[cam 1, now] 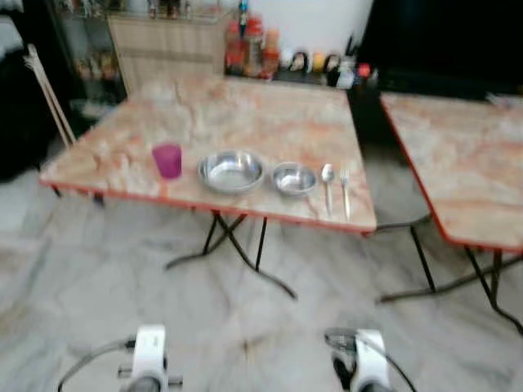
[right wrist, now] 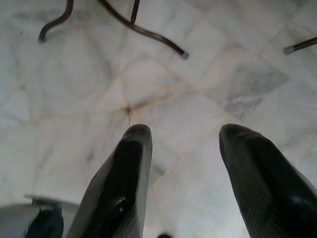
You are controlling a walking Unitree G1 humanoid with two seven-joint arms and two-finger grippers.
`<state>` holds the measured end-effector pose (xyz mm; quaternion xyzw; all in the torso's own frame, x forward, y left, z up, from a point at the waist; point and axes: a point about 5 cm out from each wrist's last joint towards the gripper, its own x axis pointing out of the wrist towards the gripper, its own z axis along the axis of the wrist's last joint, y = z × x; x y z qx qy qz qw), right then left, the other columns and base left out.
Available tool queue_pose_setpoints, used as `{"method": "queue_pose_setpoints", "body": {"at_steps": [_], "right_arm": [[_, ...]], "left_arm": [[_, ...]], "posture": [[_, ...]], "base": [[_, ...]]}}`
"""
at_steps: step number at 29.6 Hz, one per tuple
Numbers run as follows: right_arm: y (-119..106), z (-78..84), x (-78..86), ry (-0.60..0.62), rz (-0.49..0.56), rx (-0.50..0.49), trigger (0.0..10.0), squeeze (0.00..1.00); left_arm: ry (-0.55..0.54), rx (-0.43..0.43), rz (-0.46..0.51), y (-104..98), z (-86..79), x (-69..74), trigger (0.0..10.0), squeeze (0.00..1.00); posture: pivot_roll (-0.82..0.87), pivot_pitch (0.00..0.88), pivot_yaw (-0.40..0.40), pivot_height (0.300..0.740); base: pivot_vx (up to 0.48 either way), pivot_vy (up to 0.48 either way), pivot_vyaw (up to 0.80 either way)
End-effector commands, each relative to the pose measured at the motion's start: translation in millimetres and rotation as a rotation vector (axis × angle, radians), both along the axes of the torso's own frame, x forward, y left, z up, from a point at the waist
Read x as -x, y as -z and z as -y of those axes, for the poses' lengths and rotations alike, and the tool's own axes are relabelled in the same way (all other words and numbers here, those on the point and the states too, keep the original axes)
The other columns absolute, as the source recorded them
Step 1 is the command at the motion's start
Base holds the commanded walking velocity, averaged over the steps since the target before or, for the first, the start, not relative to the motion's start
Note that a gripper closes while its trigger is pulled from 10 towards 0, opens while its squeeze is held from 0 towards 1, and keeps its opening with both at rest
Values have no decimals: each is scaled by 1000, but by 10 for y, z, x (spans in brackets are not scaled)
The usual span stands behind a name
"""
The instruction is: Setting the table
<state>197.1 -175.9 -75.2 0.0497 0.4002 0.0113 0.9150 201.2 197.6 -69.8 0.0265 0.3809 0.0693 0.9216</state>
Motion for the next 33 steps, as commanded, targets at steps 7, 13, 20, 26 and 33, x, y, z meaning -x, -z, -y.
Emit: {"method": "queue_pose_setpoints", "body": {"at_steps": [7, 13, 20, 26, 33], "right_arm": [[19, 102, 52, 28, -22, 13, 10000, 0], [25, 94, 60, 28, -27, 8, 10000, 0], [22, 84, 56, 41, -16, 0, 10000, 0], [28, 73, 62, 63, -22, -24, 10000, 0], [26, 77, 61, 63, -18, -17, 10000, 0]], "left_arm": [[-2, 14, 4, 3, 55, -8, 10000, 0], [-20, 13, 3, -2, 0, -4, 10000, 0], [-24, 13, 3, -12, -26, -20, 10000, 0], [-28, 18, 2, -16, -30, -28, 10000, 0], [-18, 16, 6, -22, -23, -39, 10000, 0]], "posture": [[68, 0, -73, 740], [67, 0, -71, 740], [63, 0, -66, 740], [65, 0, -65, 740], [65, 0, -60, 740]], "base": [[404, 0, 0], [114, 0, 0], [120, 0, 0], [268, 344, -95], [263, 384, -81]]}}
